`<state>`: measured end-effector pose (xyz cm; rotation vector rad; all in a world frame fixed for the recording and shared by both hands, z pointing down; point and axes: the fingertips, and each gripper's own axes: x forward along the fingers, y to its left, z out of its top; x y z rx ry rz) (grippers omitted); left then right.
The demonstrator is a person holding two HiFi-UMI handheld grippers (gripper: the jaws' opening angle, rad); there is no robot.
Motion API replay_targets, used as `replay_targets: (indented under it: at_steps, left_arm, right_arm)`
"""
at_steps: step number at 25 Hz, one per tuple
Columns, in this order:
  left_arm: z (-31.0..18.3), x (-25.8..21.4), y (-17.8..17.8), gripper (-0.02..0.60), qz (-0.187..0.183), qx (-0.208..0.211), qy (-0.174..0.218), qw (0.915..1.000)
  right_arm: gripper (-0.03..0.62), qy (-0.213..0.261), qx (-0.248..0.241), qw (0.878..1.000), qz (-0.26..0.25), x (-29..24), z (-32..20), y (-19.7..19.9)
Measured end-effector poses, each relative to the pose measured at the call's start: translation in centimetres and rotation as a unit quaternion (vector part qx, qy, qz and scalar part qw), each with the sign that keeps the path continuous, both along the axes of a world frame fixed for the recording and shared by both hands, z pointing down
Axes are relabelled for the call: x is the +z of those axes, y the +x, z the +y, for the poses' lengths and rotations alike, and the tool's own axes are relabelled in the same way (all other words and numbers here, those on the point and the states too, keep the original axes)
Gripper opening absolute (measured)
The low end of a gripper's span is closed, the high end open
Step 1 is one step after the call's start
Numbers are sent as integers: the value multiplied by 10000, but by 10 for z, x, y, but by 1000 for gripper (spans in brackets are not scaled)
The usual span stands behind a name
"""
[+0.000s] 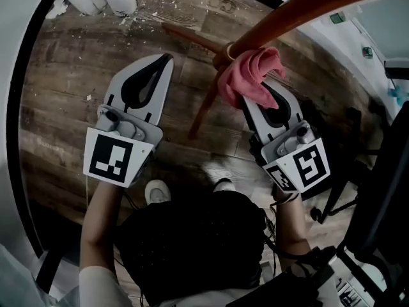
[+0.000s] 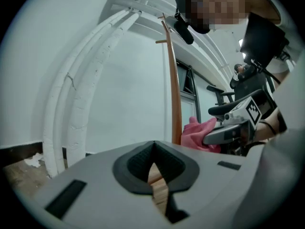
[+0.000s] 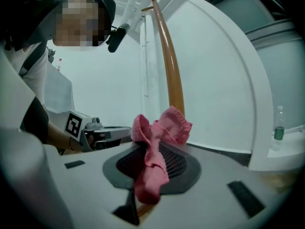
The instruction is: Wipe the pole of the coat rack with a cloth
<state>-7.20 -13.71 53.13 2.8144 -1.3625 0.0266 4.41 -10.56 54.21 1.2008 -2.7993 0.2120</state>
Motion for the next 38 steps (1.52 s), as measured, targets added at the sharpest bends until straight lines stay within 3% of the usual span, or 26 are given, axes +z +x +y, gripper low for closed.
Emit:
replay_targets:
  at_steps: [16,38]
  left_arm:
    - [17,51,11,11,101,-104,-57,9999]
    - [13,57,2,11,146,-242,-79,9996]
  right_arm:
    - [91,136,-42,9997,206,56,-14,-3]
    - [91,-718,-441,9961,257,116,21,-30]
